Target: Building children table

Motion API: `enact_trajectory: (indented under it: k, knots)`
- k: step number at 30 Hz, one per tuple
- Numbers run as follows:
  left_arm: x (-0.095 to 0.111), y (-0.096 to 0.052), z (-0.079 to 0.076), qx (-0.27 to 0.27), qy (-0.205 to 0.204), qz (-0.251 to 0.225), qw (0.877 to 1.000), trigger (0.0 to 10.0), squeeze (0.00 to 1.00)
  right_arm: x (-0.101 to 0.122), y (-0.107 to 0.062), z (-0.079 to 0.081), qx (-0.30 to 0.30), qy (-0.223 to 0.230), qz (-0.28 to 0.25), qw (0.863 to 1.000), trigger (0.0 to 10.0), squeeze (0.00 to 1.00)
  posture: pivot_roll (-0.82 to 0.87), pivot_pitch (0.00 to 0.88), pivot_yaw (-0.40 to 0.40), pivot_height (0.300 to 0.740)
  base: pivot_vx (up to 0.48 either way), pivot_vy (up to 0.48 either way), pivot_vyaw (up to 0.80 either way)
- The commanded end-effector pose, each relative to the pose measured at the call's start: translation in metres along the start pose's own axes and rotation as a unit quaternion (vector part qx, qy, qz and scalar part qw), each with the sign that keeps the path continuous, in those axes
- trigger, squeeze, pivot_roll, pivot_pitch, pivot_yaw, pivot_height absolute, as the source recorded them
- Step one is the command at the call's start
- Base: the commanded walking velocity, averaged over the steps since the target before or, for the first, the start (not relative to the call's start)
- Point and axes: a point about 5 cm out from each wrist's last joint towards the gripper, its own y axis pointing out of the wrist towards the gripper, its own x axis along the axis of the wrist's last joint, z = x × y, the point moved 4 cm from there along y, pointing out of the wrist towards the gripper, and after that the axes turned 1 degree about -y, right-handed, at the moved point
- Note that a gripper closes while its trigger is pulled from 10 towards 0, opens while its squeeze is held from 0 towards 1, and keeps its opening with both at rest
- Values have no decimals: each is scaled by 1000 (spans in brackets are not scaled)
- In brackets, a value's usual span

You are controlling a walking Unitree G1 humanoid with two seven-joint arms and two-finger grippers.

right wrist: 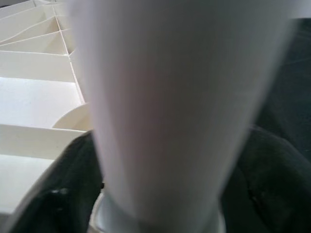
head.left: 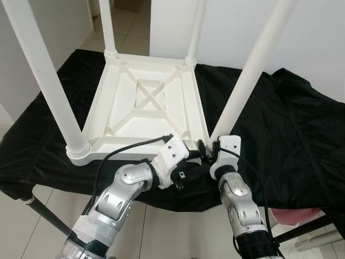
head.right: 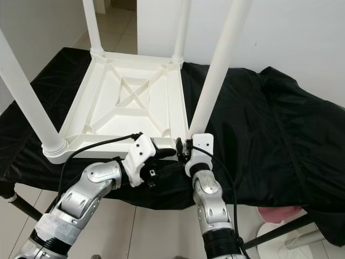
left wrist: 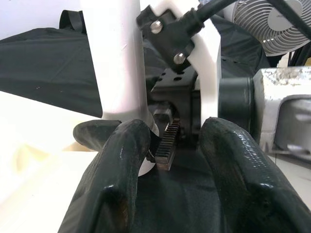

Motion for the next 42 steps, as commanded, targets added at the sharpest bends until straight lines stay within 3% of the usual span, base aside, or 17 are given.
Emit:
enact_trajectory:
  k: [1, 8, 9, 11, 12, 16, 21, 26, 27, 28, 30, 31, 42]
  knots:
    - [-1, 1, 2, 11, 3, 4, 1000, 10000, 0, -2, -4, -6, 1, 4, 3, 1000, 10000, 1000, -4, 4, -93, 740, 0, 0, 0]
    - [-1, -3, 4, 13, 8, 7, 1000, 10000, 0, 2, -16, -13, 62, -14, -14, 998, 10000, 1000, 9, 0, -91, 740, 0, 0, 0]
    - [-1, -5, 4, 12, 9, 9, 1000, 10000, 0, 3, -18, -13, 89, -18, -18, 996, 10000, 694, 9, 0, -90, 740, 0, 0, 0]
    - [-1, -5, 4, 12, 9, 9, 1000, 10000, 0, 3, -18, -13, 89, -18, -18, 996, 10000, 694, 9, 0, -90, 740, 0, 0, 0]
    - [-2, -6, 4, 12, 9, 10, 1000, 10000, 0, 4, -18, -13, 102, -19, -21, 994, 10000, 0, 9, 0, -90, 740, 0, 0, 0]
    - [-3, -9, 2, 5, 8, 14, 1000, 10000, 0, 8, -14, -15, 163, -39, -33, 985, 10000, 0, 5, 0, -80, 740, 0, 0, 0]
    - [-3, -9, 4, 4, 7, 14, 1000, 10000, 0, 11, -9, -16, 183, -50, -38, 981, 10000, 0, 4, 0, -76, 740, 0, 0, 0]
    - [-1, -7, 7, 7, 12, 12, 1000, 10000, 0, 9, 6, -11, 226, -81, -26, 970, 10000, 0, 4, 0, -74, 740, 0, 0, 0]
    - [0, -6, 8, 8, 13, 11, 1000, 10000, 0, 6, 8, -9, 235, -79, -20, 969, 9373, 0, 4, 0, -74, 740, 0, 0, 0]
    - [0, -6, 8, 8, 14, 10, 1000, 10000, 0, 4, 9, -9, 241, -77, -15, 967, 3569, 0, 8, 0, -76, 740, 0, 0, 0]
    - [0, -6, 8, 9, 14, 10, 1000, 10000, 0, 3, 9, -8, 244, -74, -12, 967, 3569, 0, 8, 0, -76, 740, 0, 0, 0]
    - [0, -6, 8, 9, 14, 10, 1000, 10000, 0, 2, 10, -8, 247, -75, -10, 966, 0, 0, 10, 0, -77, 740, 0, 0, 0]
    - [1, -7, 8, 12, 12, 9, 1000, 10000, 0, -9, 3, -14, 253, -70, 1, 965, 0, 0, 11, 0, -76, 740, 0, 0, 0]
